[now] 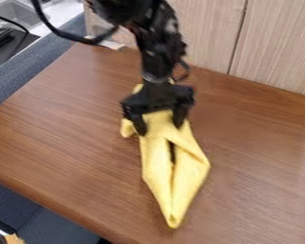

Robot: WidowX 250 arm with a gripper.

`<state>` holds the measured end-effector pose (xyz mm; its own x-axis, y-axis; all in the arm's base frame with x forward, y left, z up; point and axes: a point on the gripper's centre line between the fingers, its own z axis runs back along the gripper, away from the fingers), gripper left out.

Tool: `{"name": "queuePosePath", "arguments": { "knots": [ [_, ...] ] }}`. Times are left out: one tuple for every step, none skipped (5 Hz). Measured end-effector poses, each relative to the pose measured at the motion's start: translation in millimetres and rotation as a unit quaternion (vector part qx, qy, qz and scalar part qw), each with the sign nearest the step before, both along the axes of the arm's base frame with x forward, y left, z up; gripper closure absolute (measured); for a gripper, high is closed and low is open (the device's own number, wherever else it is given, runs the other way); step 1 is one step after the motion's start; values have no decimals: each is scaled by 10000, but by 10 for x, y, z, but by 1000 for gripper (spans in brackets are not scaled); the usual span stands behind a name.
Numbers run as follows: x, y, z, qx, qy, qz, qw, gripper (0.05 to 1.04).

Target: Move the cloth to the left of the table

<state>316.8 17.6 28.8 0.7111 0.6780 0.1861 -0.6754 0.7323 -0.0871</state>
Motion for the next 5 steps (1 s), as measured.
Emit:
{"name": "queuePosePath", "arguments": {
  "knots": [
    [-81, 349, -5, 100, 144, 534, 9984, 84],
    [-122, 500, 63, 140, 128, 802, 9966, 84],
    [-138, 494, 59, 140, 190, 716, 9972, 84],
    [-140, 460, 231, 157, 55, 650, 9977, 84],
    [-154, 438, 550, 251, -269, 637, 9973, 84]
  ]
}}
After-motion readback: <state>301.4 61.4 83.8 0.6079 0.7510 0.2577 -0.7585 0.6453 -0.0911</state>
